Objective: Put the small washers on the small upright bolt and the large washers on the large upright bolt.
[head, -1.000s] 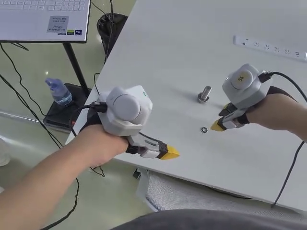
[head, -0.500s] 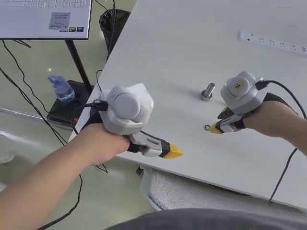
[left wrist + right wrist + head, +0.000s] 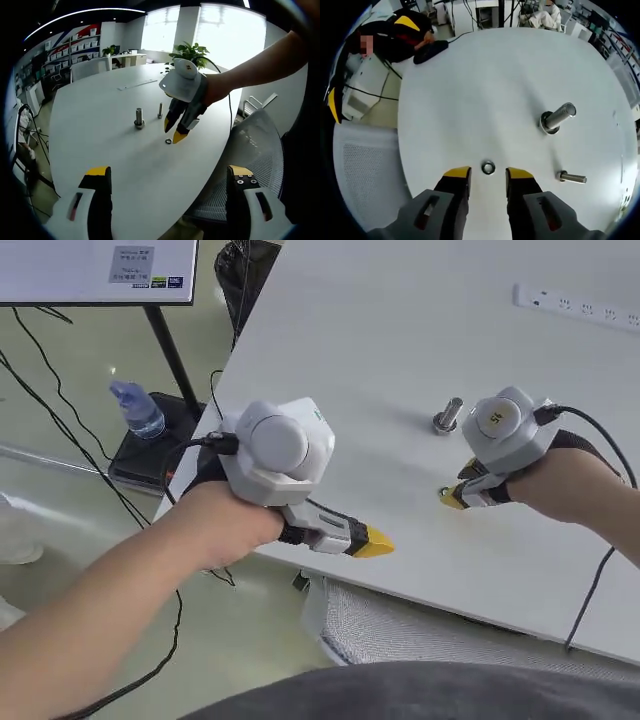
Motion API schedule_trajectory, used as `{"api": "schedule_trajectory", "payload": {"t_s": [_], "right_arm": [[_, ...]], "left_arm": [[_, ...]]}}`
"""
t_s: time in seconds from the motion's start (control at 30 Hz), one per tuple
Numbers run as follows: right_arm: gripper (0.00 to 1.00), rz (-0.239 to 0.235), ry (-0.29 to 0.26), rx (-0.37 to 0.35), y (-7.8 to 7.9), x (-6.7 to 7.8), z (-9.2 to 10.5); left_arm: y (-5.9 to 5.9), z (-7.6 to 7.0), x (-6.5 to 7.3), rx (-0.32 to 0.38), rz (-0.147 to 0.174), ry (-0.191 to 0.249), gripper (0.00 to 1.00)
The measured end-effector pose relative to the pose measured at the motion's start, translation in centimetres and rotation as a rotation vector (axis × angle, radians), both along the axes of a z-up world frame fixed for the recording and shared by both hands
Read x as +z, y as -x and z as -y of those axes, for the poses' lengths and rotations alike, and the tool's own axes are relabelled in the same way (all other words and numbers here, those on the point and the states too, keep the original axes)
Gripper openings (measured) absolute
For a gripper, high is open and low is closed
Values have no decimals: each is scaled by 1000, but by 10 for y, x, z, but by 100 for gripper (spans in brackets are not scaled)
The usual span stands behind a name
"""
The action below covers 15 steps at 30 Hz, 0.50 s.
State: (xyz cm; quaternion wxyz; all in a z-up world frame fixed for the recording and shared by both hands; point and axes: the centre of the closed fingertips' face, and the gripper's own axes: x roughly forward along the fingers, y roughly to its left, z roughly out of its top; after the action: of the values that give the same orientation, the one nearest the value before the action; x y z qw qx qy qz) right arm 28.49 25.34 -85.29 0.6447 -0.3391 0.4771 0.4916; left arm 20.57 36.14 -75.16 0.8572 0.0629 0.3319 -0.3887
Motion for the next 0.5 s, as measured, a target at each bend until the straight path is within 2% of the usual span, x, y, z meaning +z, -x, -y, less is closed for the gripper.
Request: {"api": "schedule_trajectory", "payload": {"t_s": [0.2, 0.5], "right_arm": [[29, 7, 1, -14, -2, -5, -2], [28, 13, 23, 3, 0, -11, 0]], "left_arm": [[0, 0, 0, -7, 1, 15, 95], [-2, -1, 1, -2, 3, 18, 95]]}}
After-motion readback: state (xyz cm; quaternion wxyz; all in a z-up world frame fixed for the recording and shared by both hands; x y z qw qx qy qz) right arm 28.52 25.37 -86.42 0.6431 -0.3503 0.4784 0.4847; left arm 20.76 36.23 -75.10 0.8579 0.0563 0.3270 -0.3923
